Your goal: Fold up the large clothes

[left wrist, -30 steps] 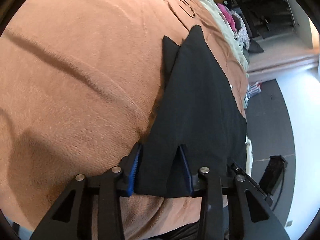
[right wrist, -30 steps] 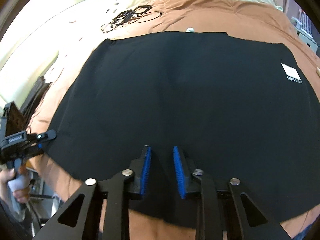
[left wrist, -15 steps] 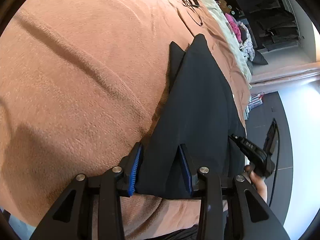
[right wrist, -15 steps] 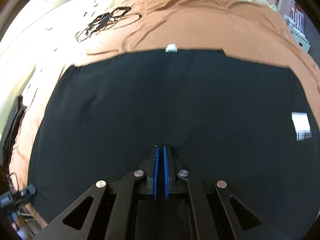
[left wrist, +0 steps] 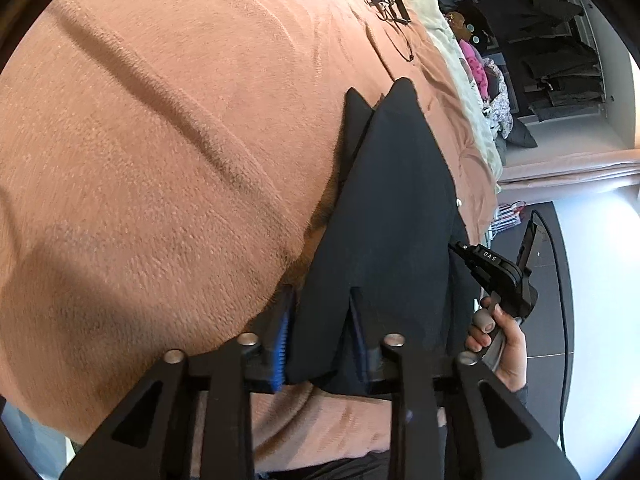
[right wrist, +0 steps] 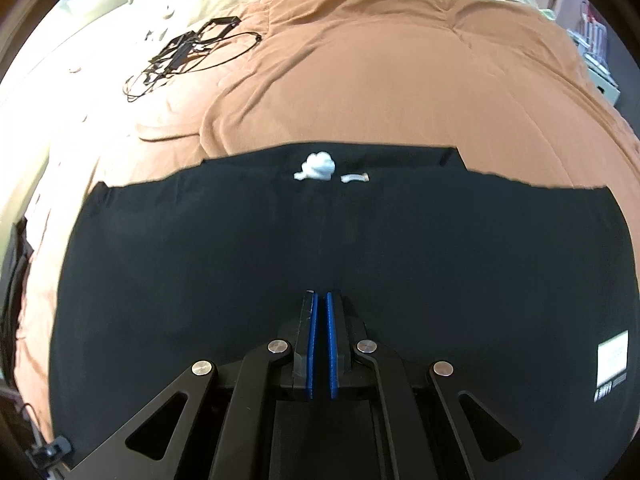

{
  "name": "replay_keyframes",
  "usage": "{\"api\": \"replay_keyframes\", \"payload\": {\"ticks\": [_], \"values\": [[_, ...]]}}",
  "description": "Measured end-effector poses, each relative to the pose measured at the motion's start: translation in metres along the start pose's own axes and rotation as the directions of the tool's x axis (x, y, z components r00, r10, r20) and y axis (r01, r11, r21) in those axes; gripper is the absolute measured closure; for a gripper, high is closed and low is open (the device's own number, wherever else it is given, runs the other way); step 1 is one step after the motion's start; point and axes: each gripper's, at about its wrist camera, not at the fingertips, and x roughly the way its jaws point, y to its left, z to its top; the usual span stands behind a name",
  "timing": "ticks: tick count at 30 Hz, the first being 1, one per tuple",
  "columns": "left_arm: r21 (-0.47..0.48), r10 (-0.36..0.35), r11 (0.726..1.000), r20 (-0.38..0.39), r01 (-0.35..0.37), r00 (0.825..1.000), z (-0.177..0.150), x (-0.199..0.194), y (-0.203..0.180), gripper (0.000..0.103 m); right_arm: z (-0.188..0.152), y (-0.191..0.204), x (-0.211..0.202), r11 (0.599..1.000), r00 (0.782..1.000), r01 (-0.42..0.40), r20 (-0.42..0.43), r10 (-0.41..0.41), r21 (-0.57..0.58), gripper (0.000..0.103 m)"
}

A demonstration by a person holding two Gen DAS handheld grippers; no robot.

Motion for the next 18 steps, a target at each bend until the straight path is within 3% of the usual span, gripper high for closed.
{"api": "replay_keyframes", "payload": {"ticks": [7,18], "values": [[0.046,-0.093,0.995,0.036,0.092,0.995,-0.005,-0.03,-0.021,0.087,-0.013,-0.004,-0.042,0.997,0.997,-0.079,0.021,0.079,-0.025,0.097],[0.195,-0.208,0.961,0.045,0.196,0.977,-0.011,-0.061,-0.092,0.089,-0.094,0.002,-0.087,0.976,0.977,-0.212,0.008,0.212,-0.048,0.096]]}}
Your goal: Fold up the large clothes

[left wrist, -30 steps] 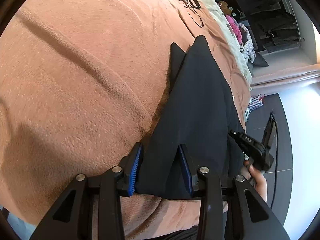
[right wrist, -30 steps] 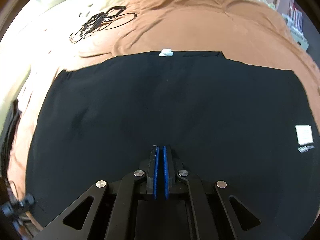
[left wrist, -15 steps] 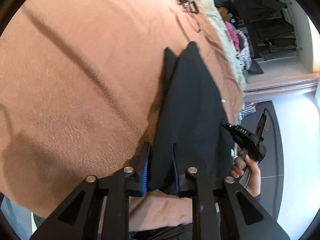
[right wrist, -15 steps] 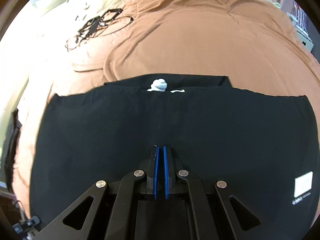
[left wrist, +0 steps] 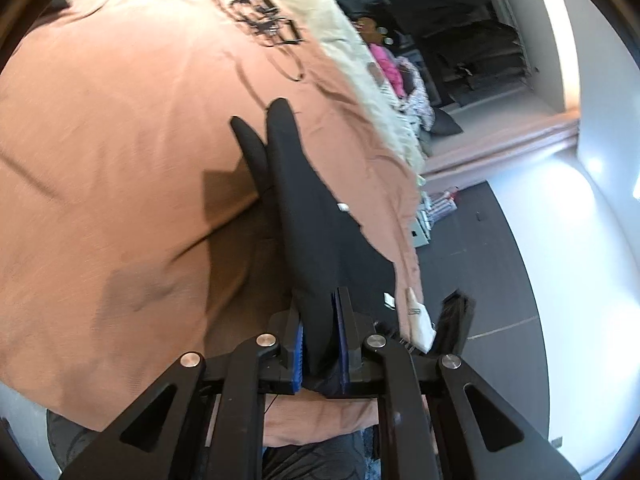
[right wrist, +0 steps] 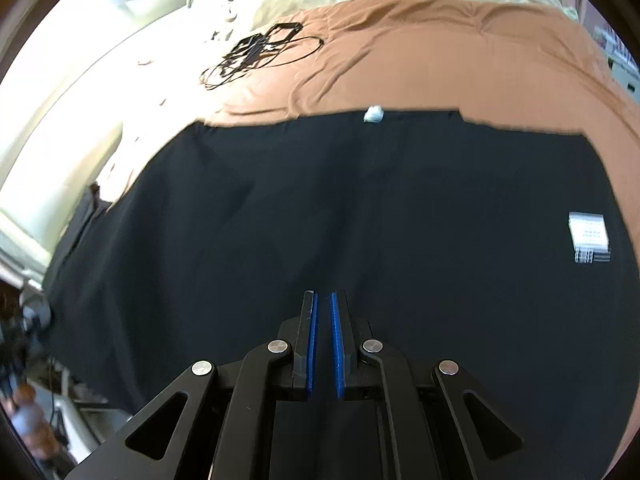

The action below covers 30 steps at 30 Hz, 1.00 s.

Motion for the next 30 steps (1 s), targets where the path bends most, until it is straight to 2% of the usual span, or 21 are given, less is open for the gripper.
{"api": "replay_keyframes", "payload": {"ticks": [3,7,15,18,23,30], "values": [[0.037,-0.02,0.999,-0.003,0.02,1.0,0.0,0.001,-0.02,0.089,-0.027,0.001,-0.006,0.999,0.999,-0.05,0.0,0.05,0.019,0.096],[0.091,-0.049,0.995,-0.016,0.051,0.999,-0.002,0.006,-0.05,0.089,-0.061,0.002,-0.005,0.996,0.997,-0.074,-0.004,0.074,0.043,0.096],[0.224,-0.085,0.969,-0.093,0.104,0.992,-0.018,0.046,-0.122,0.089,-0.113,-0.016,-0.005,0.982,0.988,-0.151,-0.023,0.154,0.115,0.096],[0.266,-0.076,0.958,-0.125,0.108,0.989,-0.027,0.06,-0.145,0.089,-0.123,-0.027,-0.019,0.974,0.983,-0.181,-0.002,0.183,0.136,0.096],[0.322,-0.052,0.941,-0.172,0.105,0.984,-0.045,0.086,-0.175,0.089,-0.135,-0.061,-0.054,0.958,0.975,-0.217,0.094,0.202,0.189,0.095],[0.379,0.0,0.92,-0.262,0.102,0.965,-0.078,0.143,-0.209,0.089,-0.154,-0.106,-0.093,0.946,0.969,-0.213,0.18,0.172,0.243,0.095]]}}
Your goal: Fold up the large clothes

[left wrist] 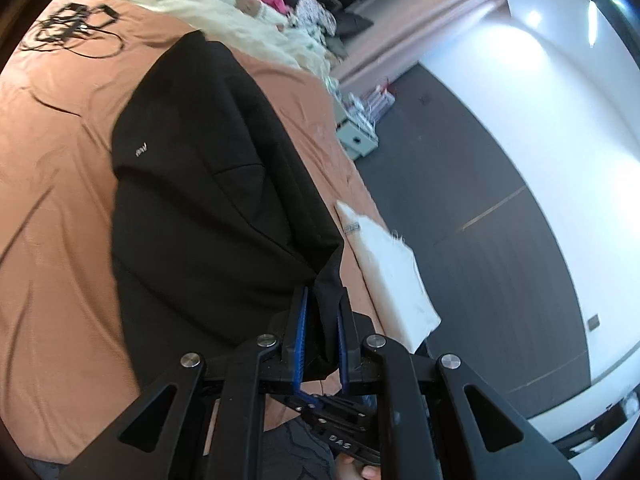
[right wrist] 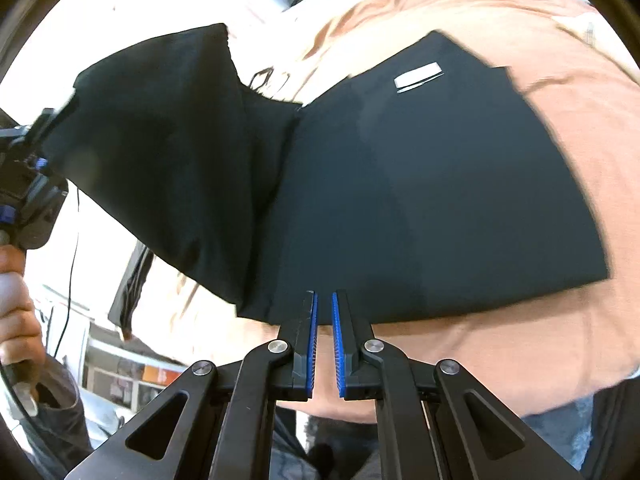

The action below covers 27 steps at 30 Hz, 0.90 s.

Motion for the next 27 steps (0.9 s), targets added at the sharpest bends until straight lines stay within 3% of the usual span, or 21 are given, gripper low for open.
{"api": "replay_keyframes", "payload": {"ticks": [6,9,11,12,13,15,19,23,25,27], "values": [[0.06,0.022,0.998,-0.117,-0.015,0.993,-0.009,0.062,-0.025,0.088,-0.003,-0.028,-0.03,0.999,0.999,0.006,0.053,-0.008,0.037,0.095],[0.071,0.032,0.997,-0.201,-0.018,0.979,-0.016,0.089,-0.03,0.078,-0.003,-0.042,-0.034,0.998,0.998,0.015,0.058,-0.019,0.064,0.094],[0.058,0.002,0.998,-0.239,0.012,0.971,-0.019,0.096,-0.027,0.072,-0.005,-0.049,-0.037,0.996,0.998,0.018,0.058,-0.024,0.091,0.077],[0.06,0.014,0.998,-0.241,0.0,0.97,-0.02,0.096,-0.026,0.056,-0.005,-0.053,-0.039,0.994,0.997,0.017,0.067,-0.024,0.105,0.057],[0.066,0.032,0.998,-0.23,-0.018,0.973,-0.02,0.094,-0.024,0.035,-0.002,-0.062,-0.047,0.994,0.996,0.014,0.081,-0.023,0.109,0.045],[0.074,0.058,0.996,-0.178,-0.045,0.982,-0.017,0.081,-0.017,0.017,-0.001,-0.06,-0.05,0.995,0.994,0.004,0.105,-0.015,0.104,0.044],[0.058,0.11,0.993,-0.137,-0.103,0.985,-0.013,0.06,0.004,0.016,0.009,-0.055,-0.05,0.995,0.991,-0.032,0.134,0.018,0.099,0.039],[0.024,0.205,0.979,-0.093,-0.204,0.974,-0.014,0.038,0.041,0.016,0.021,-0.05,-0.048,0.992,0.987,-0.084,0.145,0.069,0.095,0.038],[-0.012,0.225,0.974,-0.091,-0.227,0.97,-0.016,0.034,0.057,0.016,0.027,-0.042,-0.047,0.992,0.985,-0.1,0.148,0.088,0.077,0.026],[-0.043,0.248,0.967,-0.086,-0.252,0.965,-0.019,0.028,0.073,0.016,0.035,-0.035,-0.042,0.994,0.984,-0.095,0.154,0.084,0.061,0.023]]}}
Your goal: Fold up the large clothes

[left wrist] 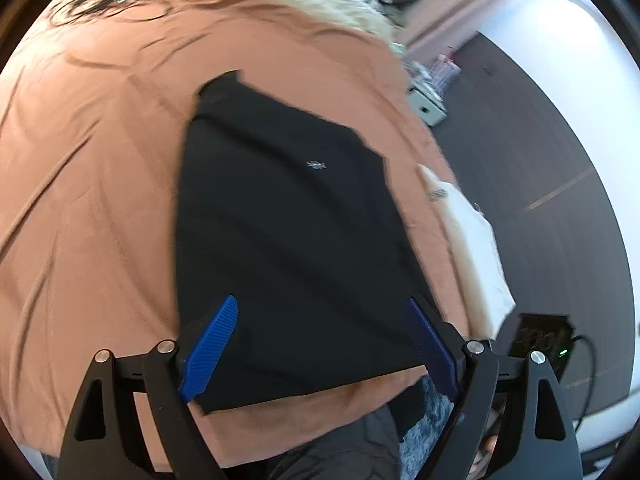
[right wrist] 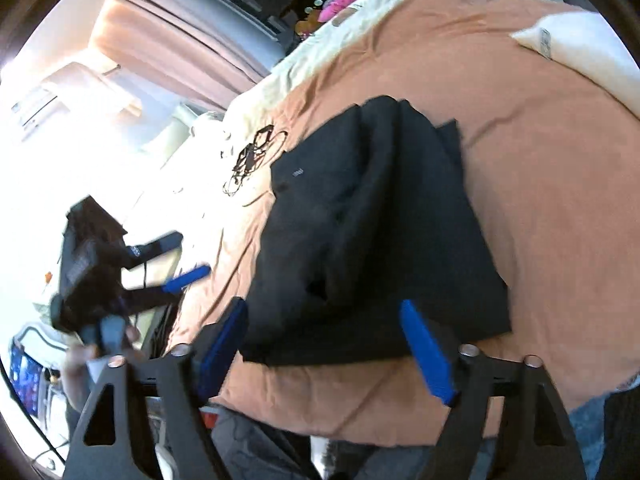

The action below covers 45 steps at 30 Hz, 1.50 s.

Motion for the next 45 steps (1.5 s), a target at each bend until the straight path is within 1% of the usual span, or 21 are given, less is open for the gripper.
{"api": "replay_keyframes", "payload": {"ticks": [2,3,4,5,6,7,10,14,18,22,25,29,32,34,36,38,40,41,42,43,45], "values": [[-0.026,0.019,0.999,0.003,-0.019,1.0,-0.006,-0.002,0.017,0.016,0.007,0.006,0.007,1.0,1.0,0.025,0.005,-0.025,-0.012,0.023],[-0.034,0.023,0.999,0.002,-0.023,1.0,-0.008,0.0,0.019,0.016,0.008,0.006,0.007,0.999,0.999,0.038,0.009,-0.038,-0.014,0.026],[-0.047,0.029,0.998,-0.001,-0.029,1.0,-0.01,0.002,0.024,0.016,0.011,0.007,0.009,0.997,0.997,0.071,0.018,-0.071,-0.012,0.038],[-0.061,0.04,0.997,-0.007,-0.04,0.999,-0.013,0.004,0.032,0.016,0.014,0.007,0.014,0.994,0.994,0.111,0.019,-0.111,-0.007,0.047],[-0.069,0.049,0.996,-0.013,-0.049,0.999,-0.014,0.006,0.035,0.016,0.016,0.005,0.016,0.993,0.993,0.114,0.011,-0.114,-0.005,0.065],[-0.08,0.059,0.995,-0.022,-0.061,0.998,-0.015,0.01,0.038,0.016,0.017,0.003,0.02,0.995,0.995,0.102,-0.002,-0.102,-0.001,0.079],[-0.096,0.066,0.993,-0.047,-0.07,0.997,-0.019,0.025,0.039,0.016,0.017,-0.001,0.02,0.994,0.994,0.109,0.01,-0.109,-0.004,0.09],[-0.09,0.079,0.992,-0.055,-0.083,0.995,-0.022,0.037,0.04,0.016,0.018,-0.011,0.005,0.996,0.996,0.083,0.04,-0.084,0.026,0.092],[-0.069,0.037,0.997,-0.059,-0.041,0.998,-0.026,0.044,0.029,0.017,0.017,-0.028,-0.005,0.994,0.994,0.097,0.045,-0.1,0.05,0.093],[-0.034,-0.001,0.999,-0.089,-0.002,0.996,-0.026,0.054,0.013,0.036,0.015,-0.053,-0.012,0.989,0.992,0.106,0.053,-0.112,0.105,0.093],[0.005,0.028,1.0,-0.091,-0.027,0.995,-0.028,0.061,0.003,0.036,0.011,-0.068,-0.011,0.985,0.992,0.111,0.05,-0.119,0.133,0.093],[0.025,0.063,0.998,-0.093,-0.061,0.994,-0.03,0.067,0.001,0.036,0.0,-0.081,0.002,0.978,0.987,0.154,0.029,-0.159,0.139,0.093],[0.018,0.083,0.997,-0.101,-0.081,0.991,-0.032,0.071,0.007,0.036,-0.001,-0.078,0.006,0.976,0.983,0.178,0.017,-0.182,0.123,0.081],[0.001,0.078,0.997,-0.102,-0.078,0.992,-0.035,0.073,0.014,0.036,0.003,-0.074,0.008,0.969,0.974,0.227,0.003,-0.228,0.093,0.057],[-0.01,0.073,0.997,-0.1,-0.075,0.992,-0.035,0.076,0.016,0.036,0.004,-0.076,0.009,0.965,0.968,0.251,-0.011,-0.251,0.07,0.052],[-0.013,0.07,0.997,-0.096,-0.071,0.993,-0.039,0.073,0.019,0.036,0.006,-0.081,0.012,0.97,0.973,0.231,-0.033,-0.229,0.08,0.052],[-0.01,0.065,0.998,-0.091,-0.066,0.994,-0.04,0.073,0.019,0.037,0.006,-0.09,0.014,0.977,0.982,0.184,-0.051,-0.179,0.108,0.052],[-0.007,0.063,0.998,-0.091,-0.064,0.994,-0.041,0.071,0.018,0.042,0.006,-0.094,0.015,0.979,0.987,0.16,-0.054,-0.154,0.125,0.054],[-0.003,0.067,0.998,-0.092,-0.067,0.993,-0.042,0.069,0.019,0.05,0.007,-0.096,0.017,0.983,0.991,0.127,-0.061,-0.12,0.134,0.066],[0.001,0.072,0.997,-0.092,-0.072,0.993,-0.042,0.065,0.02,0.056,0.005,-0.097,0.018,0.985,0.994,0.092,-0.069,-0.083,0.143,0.076],[-0.001,0.071,0.997,-0.09,-0.071,0.993,-0.041,0.061,0.02,0.063,0.002,-0.094,0.015,0.988,0.996,0.069,-0.068,-0.06,0.137,0.081]]}}
